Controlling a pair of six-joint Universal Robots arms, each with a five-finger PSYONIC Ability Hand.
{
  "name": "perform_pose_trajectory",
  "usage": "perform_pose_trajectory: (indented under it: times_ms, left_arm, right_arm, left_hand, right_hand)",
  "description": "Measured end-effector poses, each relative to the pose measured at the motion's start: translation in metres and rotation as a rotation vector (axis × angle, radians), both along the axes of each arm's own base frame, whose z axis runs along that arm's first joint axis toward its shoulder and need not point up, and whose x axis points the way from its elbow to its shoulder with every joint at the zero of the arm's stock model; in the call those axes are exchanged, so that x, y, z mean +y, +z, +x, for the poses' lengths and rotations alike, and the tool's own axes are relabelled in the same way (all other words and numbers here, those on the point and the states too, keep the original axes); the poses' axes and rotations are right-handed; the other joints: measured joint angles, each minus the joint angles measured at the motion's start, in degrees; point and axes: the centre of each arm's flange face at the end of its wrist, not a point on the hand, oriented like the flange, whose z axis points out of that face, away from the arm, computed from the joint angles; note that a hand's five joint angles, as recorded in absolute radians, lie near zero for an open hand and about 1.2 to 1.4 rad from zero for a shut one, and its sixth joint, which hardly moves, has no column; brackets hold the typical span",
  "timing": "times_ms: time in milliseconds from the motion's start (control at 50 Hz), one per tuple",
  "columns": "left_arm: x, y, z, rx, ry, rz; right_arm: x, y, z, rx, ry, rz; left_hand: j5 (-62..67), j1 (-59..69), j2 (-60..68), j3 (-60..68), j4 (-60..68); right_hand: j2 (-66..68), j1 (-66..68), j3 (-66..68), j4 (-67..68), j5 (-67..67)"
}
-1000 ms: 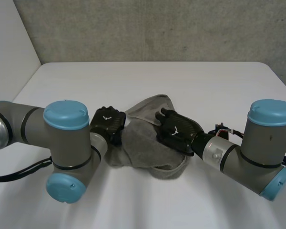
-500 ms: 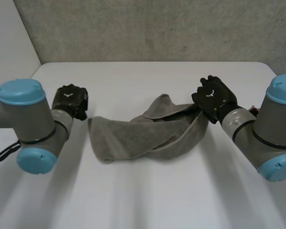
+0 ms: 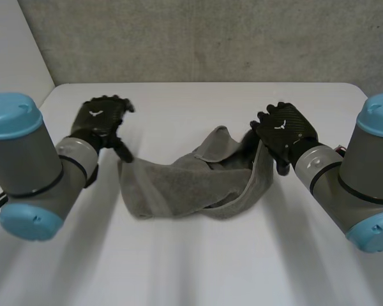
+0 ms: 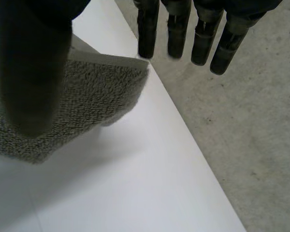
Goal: Fold the towel.
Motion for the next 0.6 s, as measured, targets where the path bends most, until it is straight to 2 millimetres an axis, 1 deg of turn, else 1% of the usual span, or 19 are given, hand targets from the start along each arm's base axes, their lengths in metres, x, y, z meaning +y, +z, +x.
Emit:
perform_pose_trajectory:
  times_ms: [40, 80, 140, 200, 340, 380, 460, 480, 500, 600]
  left_arm:
    - [0.016, 0.003, -0.007, 0.012, -0.052, 0.005]
    - [0.031, 0.003, -0.014, 0.017, -0.103, 0.015]
    - [0.044, 0.0, -0.02, 0.016, -0.147, 0.027]
    - [0.048, -0.008, -0.025, 0.007, -0.172, 0.046]
    - [0.039, -0.036, -0.034, -0.023, -0.188, 0.101]
    - [0.034, -0.047, -0.038, -0.036, -0.19, 0.118]
    - [0.027, -0.063, -0.043, -0.072, -0.196, 0.133]
    - [0.024, -0.068, -0.045, -0.09, -0.199, 0.134]
    - [0.022, -0.073, -0.046, -0.107, -0.201, 0.133]
    - [0.014, -0.086, -0.05, -0.168, -0.205, 0.124]
  right_arm:
    - [0.0, 0.002, -0.001, 0.011, 0.003, -0.013]
    - [0.0, 0.003, -0.002, 0.025, 0.008, -0.026]
    - [0.001, 0.003, -0.002, 0.045, 0.016, -0.034]
    - [0.004, 0.001, -0.002, 0.063, 0.027, -0.032]
    - [0.013, -0.009, 0.002, 0.092, 0.097, -0.015]
    - [0.017, -0.012, 0.004, 0.099, 0.134, -0.011]
    - [0.023, -0.018, 0.008, 0.108, 0.2, -0.001]
    - [0.026, -0.021, 0.009, 0.113, 0.228, 0.006]
    - [0.028, -0.024, 0.01, 0.118, 0.247, 0.011]
    - [0.034, -0.037, 0.011, 0.163, 0.319, 0.023]
  left_hand:
    - [-0.31, -0.33, -0.26, 0.0, 0.0]
    - [-0.41, -0.33, -0.26, 0.0, 0.0]
    - [-0.45, -0.33, -0.27, 0.0, 0.0]
    - [-0.46, -0.33, -0.27, 0.0, 0.0]
    - [-0.14, -0.33, -0.25, 0.0, 0.0]
    - [1.33, -0.19, 0.03, 0.0, 0.0]
    - [7.88, 4.55, 5.48, 0.0, 0.0]
    - [12.34, 8.57, 10.03, 0.0, 0.0]
    - [18.99, 16.15, 17.58, 0.0, 0.0]
    - [39.03, 36.7, 38.02, 0.0, 0.0]
  right_hand:
    - [-4.02, -4.41, 0.0, 0.0, -1.49]
    - [-4.87, -5.57, 0.0, 0.0, -1.49]
    - [-4.87, -5.66, 0.0, 0.0, -1.49]
    - [-4.87, -5.66, 0.0, 0.0, -1.49]
    - [-4.87, -5.66, 0.0, 0.0, -1.49]
    - [-4.87, -5.66, 0.0, 0.0, -1.49]
    - [-4.87, -5.66, 0.0, 0.0, -1.49]
    - [-4.87, -5.66, 0.0, 0.0, -1.49]
    - [-4.87, -5.66, 0.0, 0.0, -1.49]
    - [-4.87, -5.66, 0.0, 0.0, -1.49]
